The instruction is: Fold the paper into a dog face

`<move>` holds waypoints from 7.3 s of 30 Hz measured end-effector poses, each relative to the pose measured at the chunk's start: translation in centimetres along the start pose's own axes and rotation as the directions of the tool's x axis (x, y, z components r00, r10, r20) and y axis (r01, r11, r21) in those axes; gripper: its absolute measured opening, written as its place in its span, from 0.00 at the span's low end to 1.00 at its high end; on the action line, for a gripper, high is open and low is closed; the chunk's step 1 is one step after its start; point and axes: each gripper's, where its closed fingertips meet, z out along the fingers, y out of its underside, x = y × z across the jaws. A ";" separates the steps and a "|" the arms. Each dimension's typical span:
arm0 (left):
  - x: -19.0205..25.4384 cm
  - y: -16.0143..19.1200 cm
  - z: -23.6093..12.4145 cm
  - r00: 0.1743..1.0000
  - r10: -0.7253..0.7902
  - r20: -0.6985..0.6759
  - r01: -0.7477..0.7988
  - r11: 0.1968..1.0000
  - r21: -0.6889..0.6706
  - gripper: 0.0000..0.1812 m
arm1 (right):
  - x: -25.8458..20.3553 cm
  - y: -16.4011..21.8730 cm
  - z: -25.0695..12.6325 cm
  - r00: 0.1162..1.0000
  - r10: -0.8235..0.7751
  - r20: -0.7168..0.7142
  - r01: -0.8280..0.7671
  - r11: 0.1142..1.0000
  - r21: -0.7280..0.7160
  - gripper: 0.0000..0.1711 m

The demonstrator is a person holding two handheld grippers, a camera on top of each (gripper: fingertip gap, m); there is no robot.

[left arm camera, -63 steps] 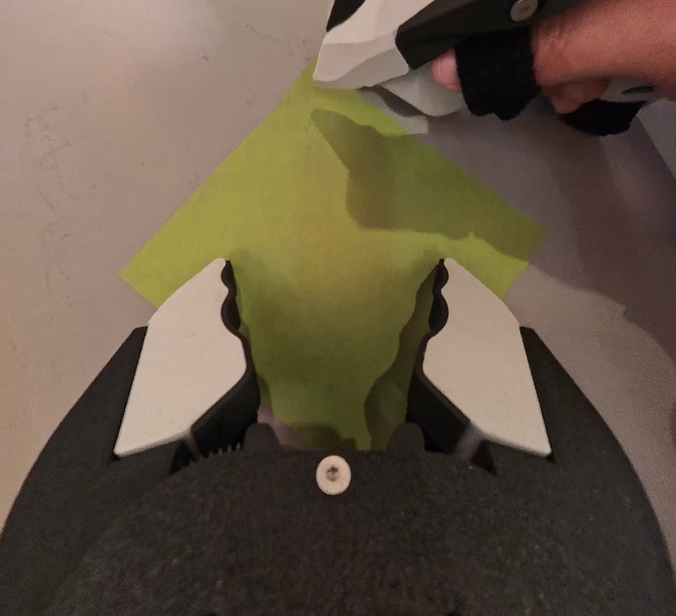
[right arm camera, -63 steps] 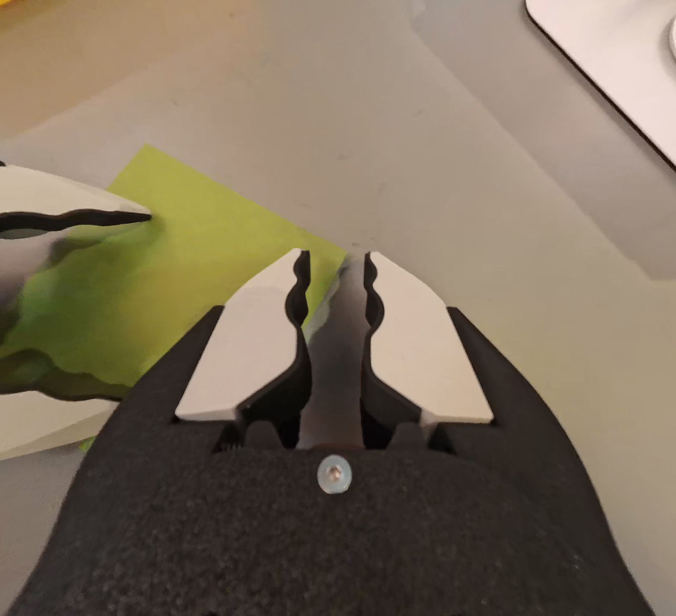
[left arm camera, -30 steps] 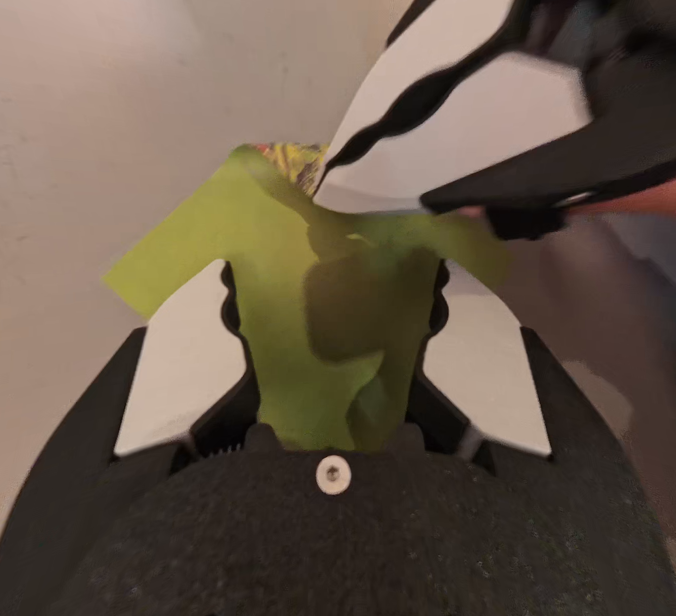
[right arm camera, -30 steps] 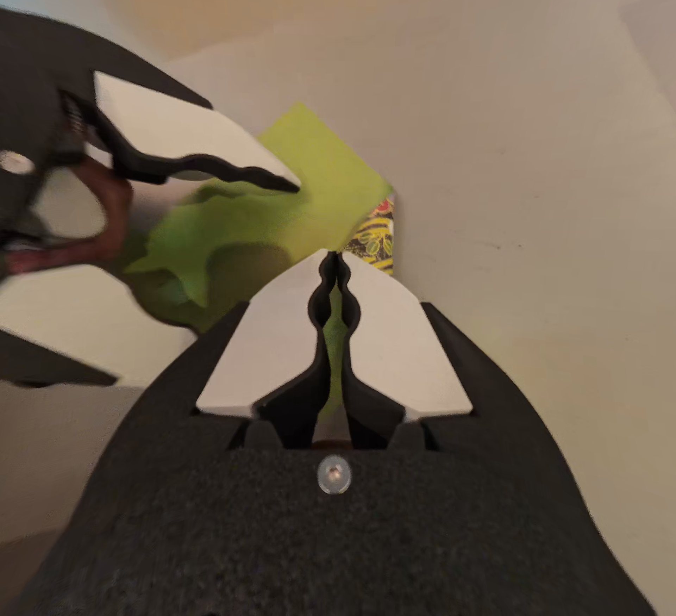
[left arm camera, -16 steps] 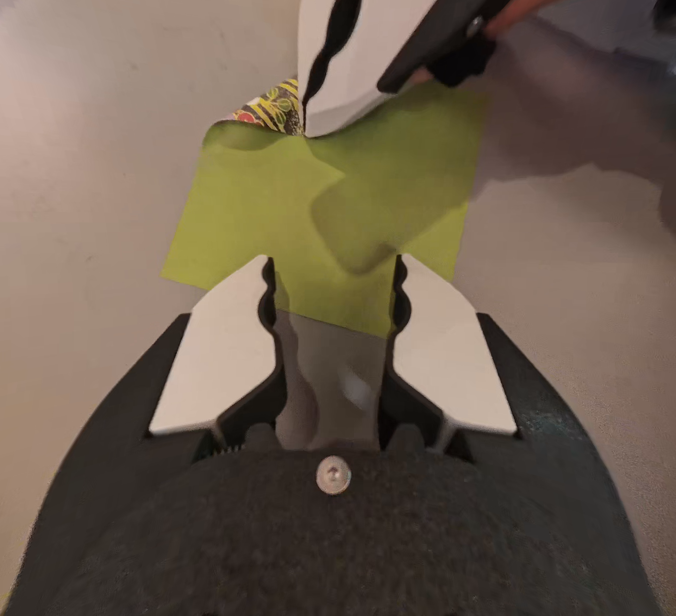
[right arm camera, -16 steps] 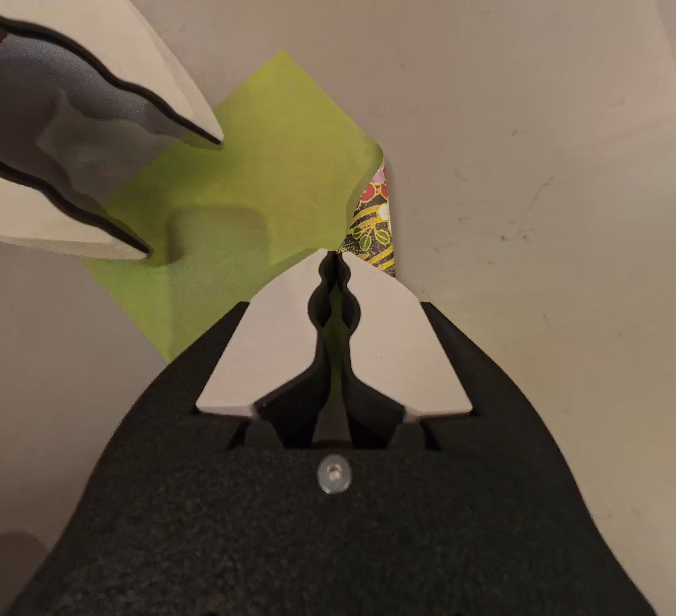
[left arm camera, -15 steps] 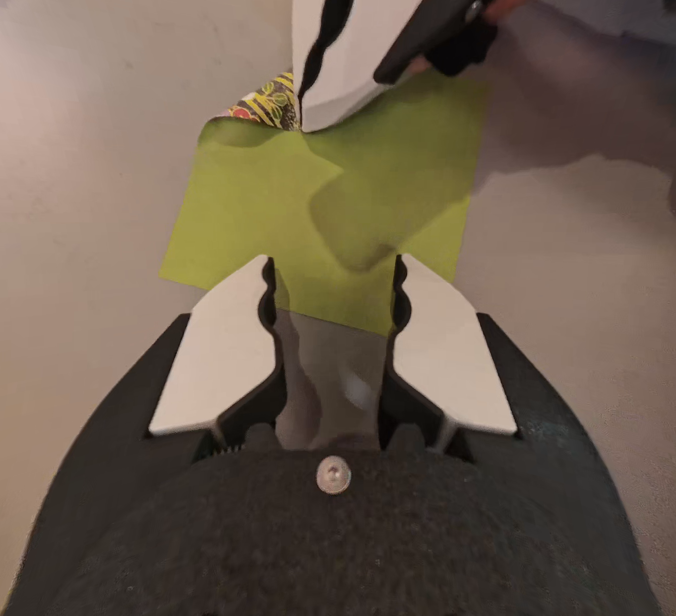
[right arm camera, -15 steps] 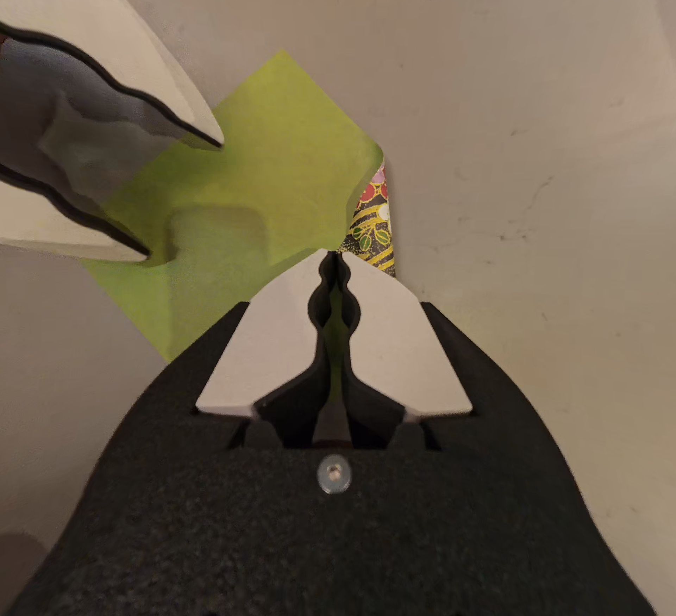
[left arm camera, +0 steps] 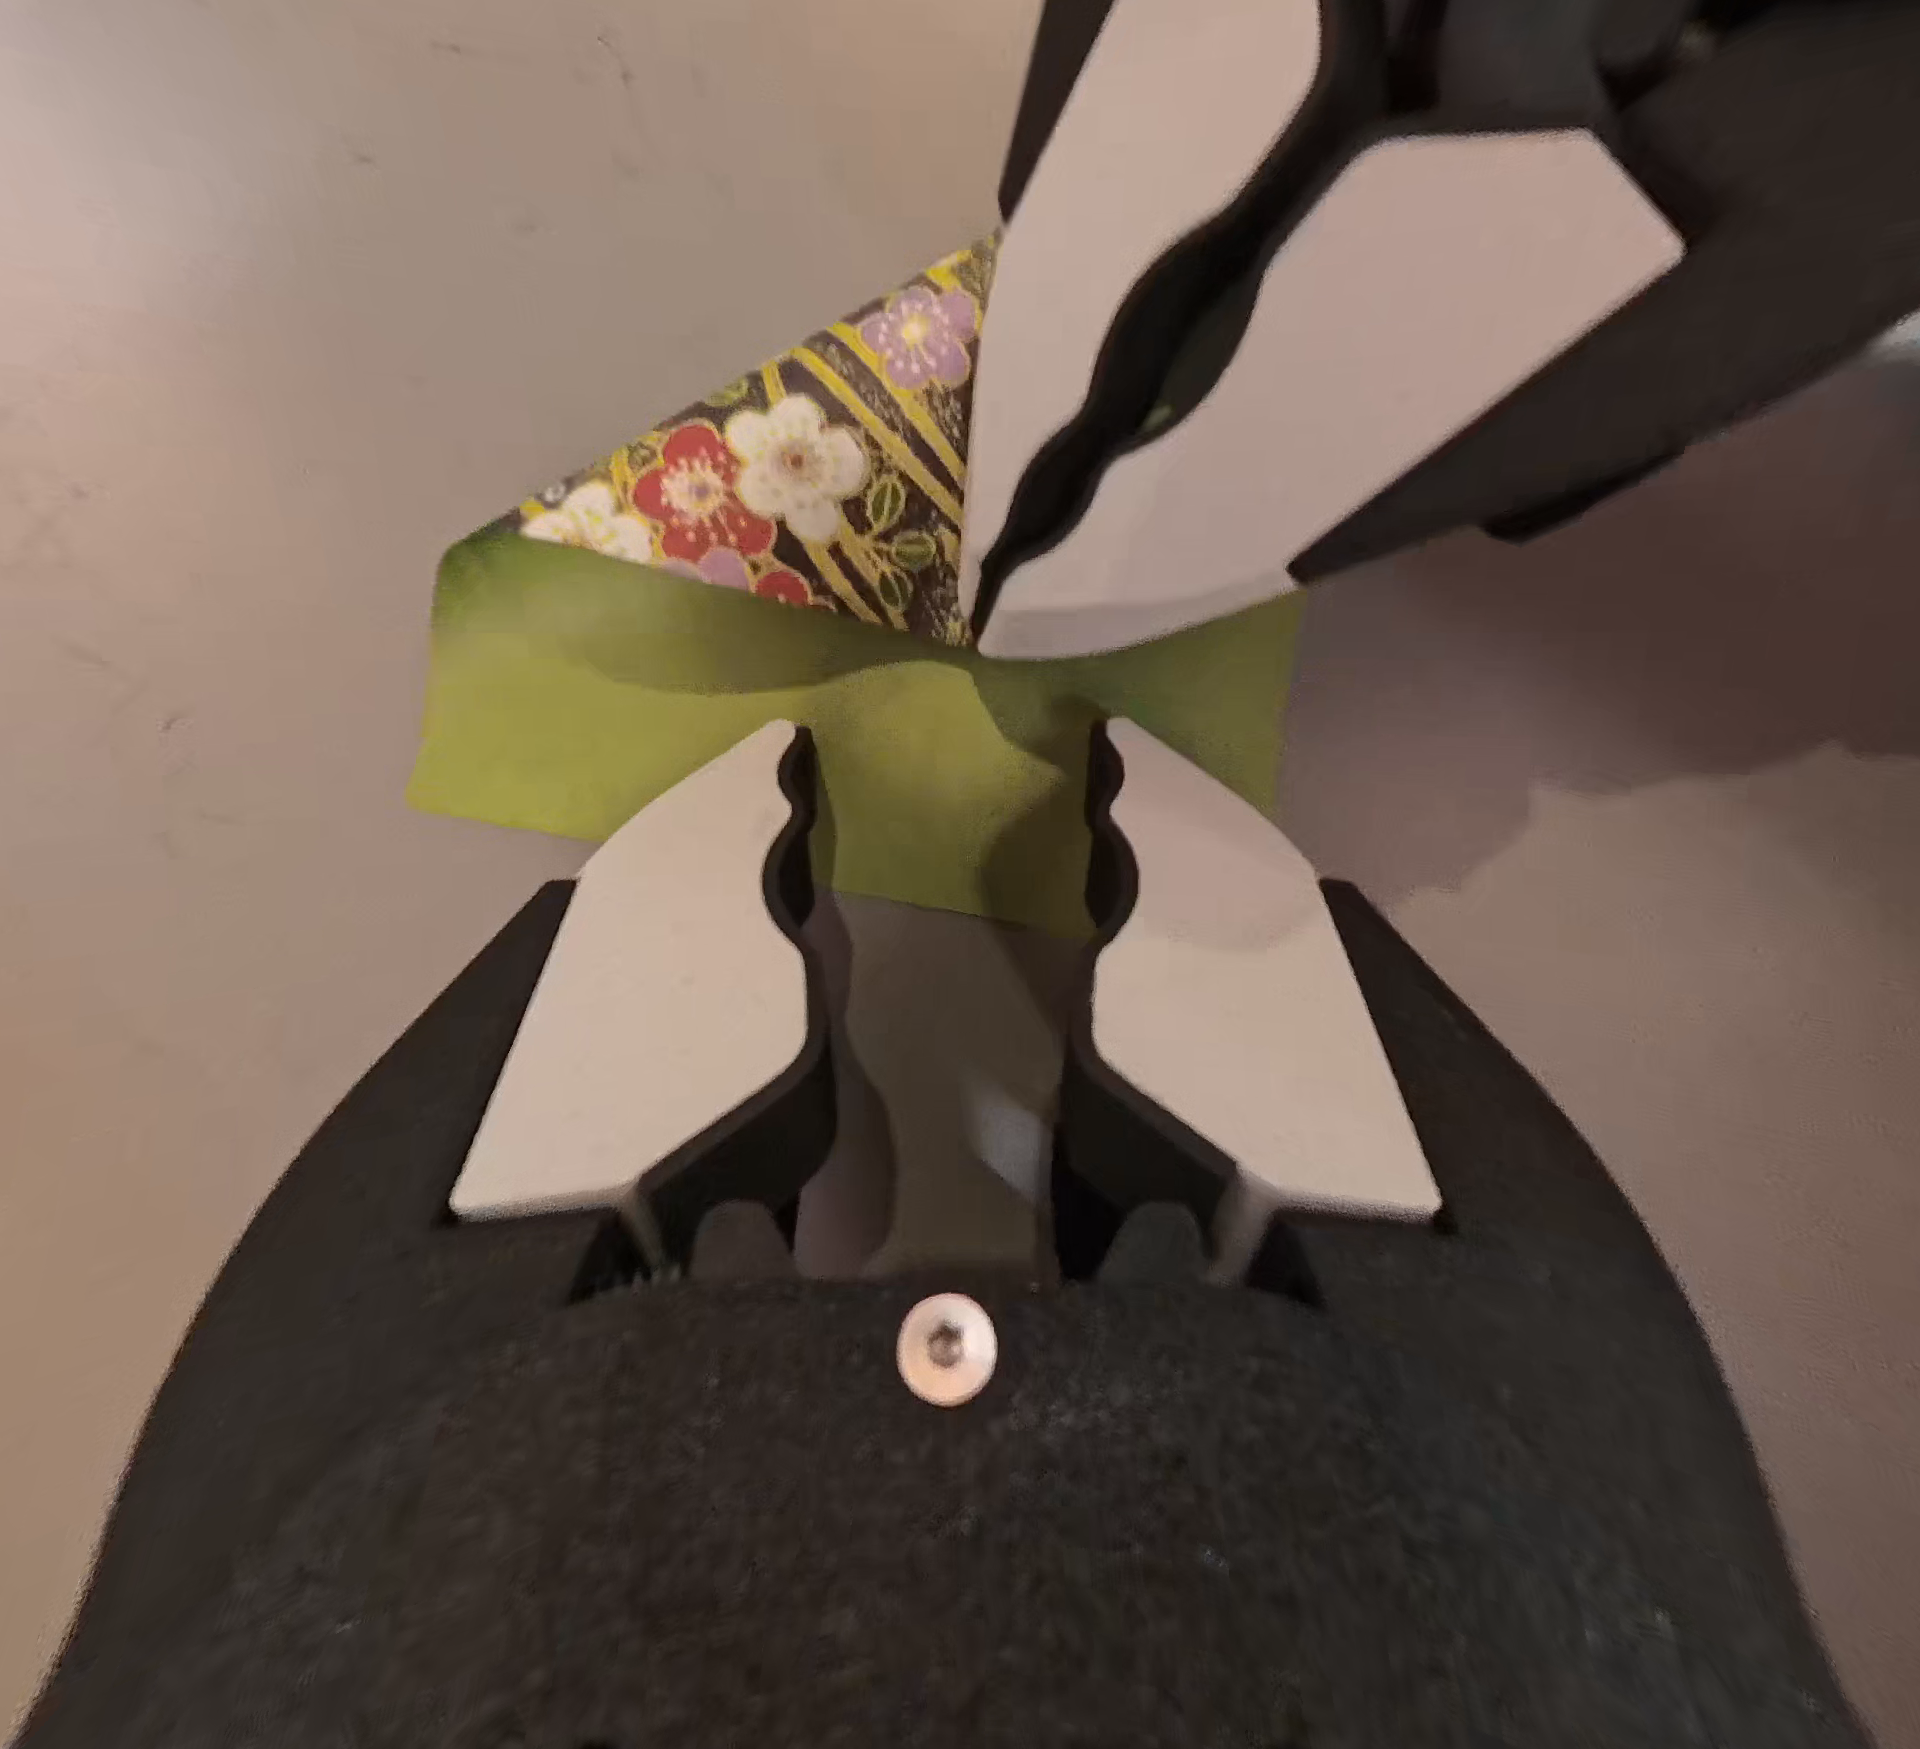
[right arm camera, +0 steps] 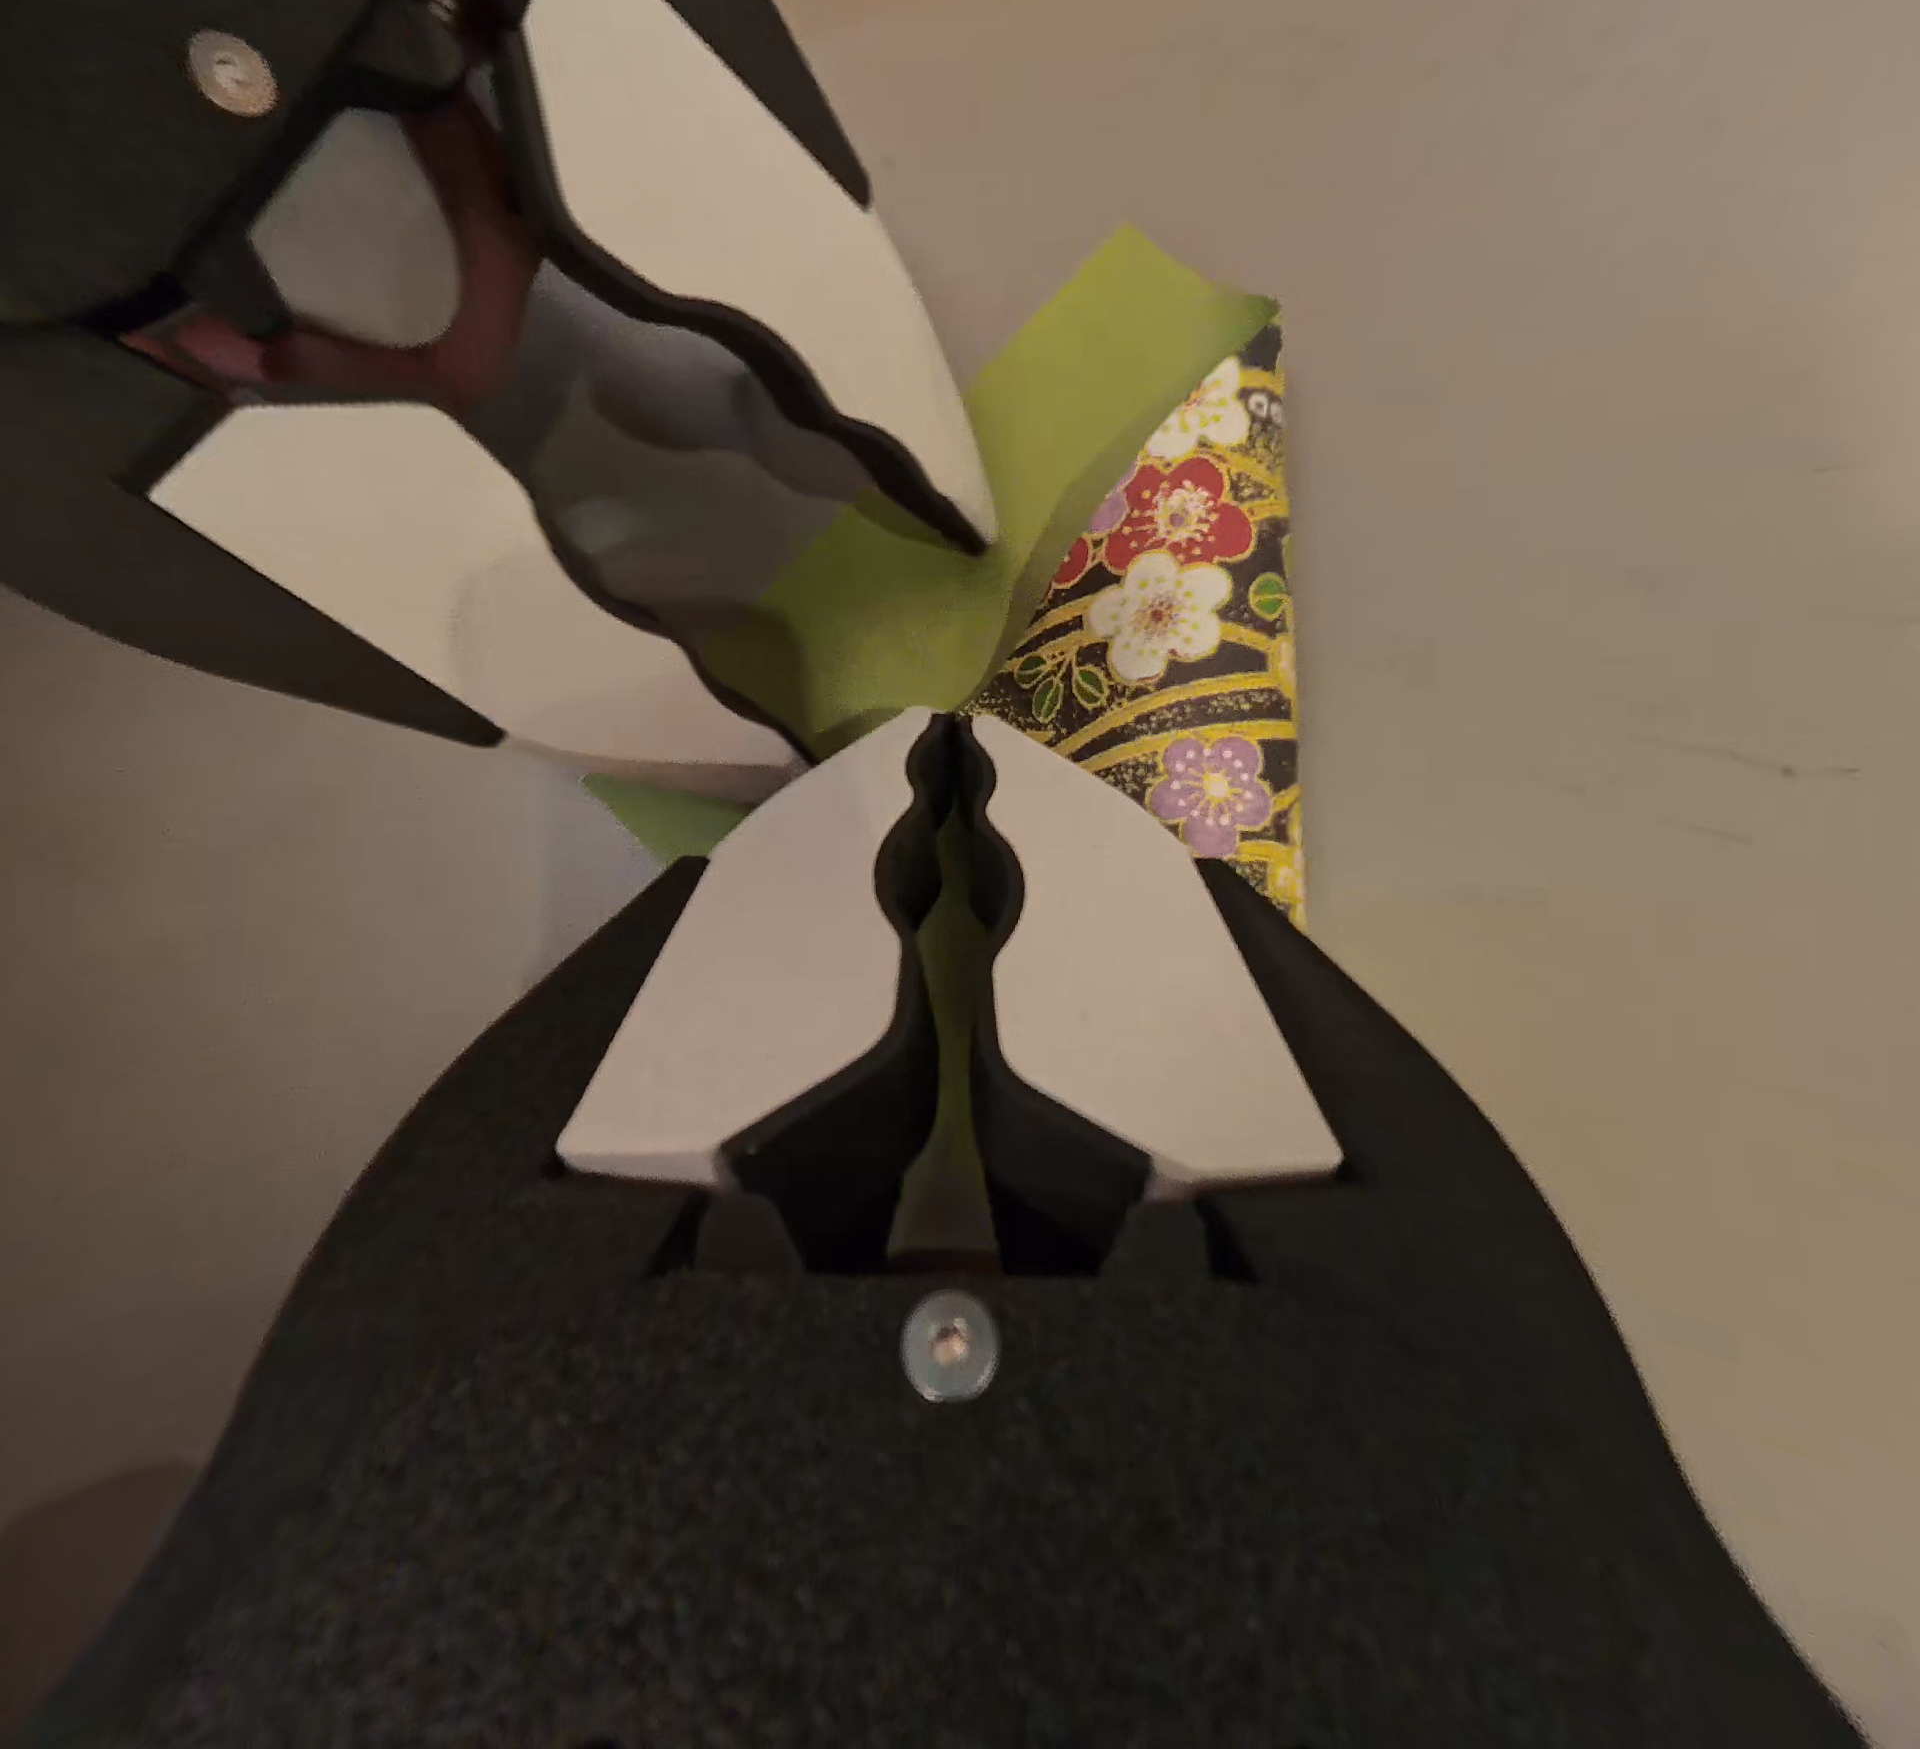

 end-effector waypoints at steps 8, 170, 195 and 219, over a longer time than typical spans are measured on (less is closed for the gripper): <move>0.4 -0.1 0.1 1.000 -0.003 -0.028 0.003 1.000 -0.001 0.31 | -0.3 0.7 0.3 0.999 -0.006 -0.036 0.006 1.000 0.000 0.00; -7.3 -1.5 -0.5 0.977 0.206 0.048 -0.205 0.978 -0.024 0.10 | -2.7 3.9 -2.1 0.983 0.088 0.163 -0.088 0.996 -0.006 0.00; -7.4 -1.8 1.3 0.988 0.058 0.143 -0.052 0.998 -0.044 0.00 | -2.9 3.9 -2.1 0.981 0.114 0.155 -0.117 0.993 0.005 0.00; -6.9 -3.5 -1.9 0.990 0.081 0.113 -0.086 0.995 0.040 0.00 | -3.0 3.9 -2.1 0.979 0.119 0.164 -0.123 0.992 0.010 0.00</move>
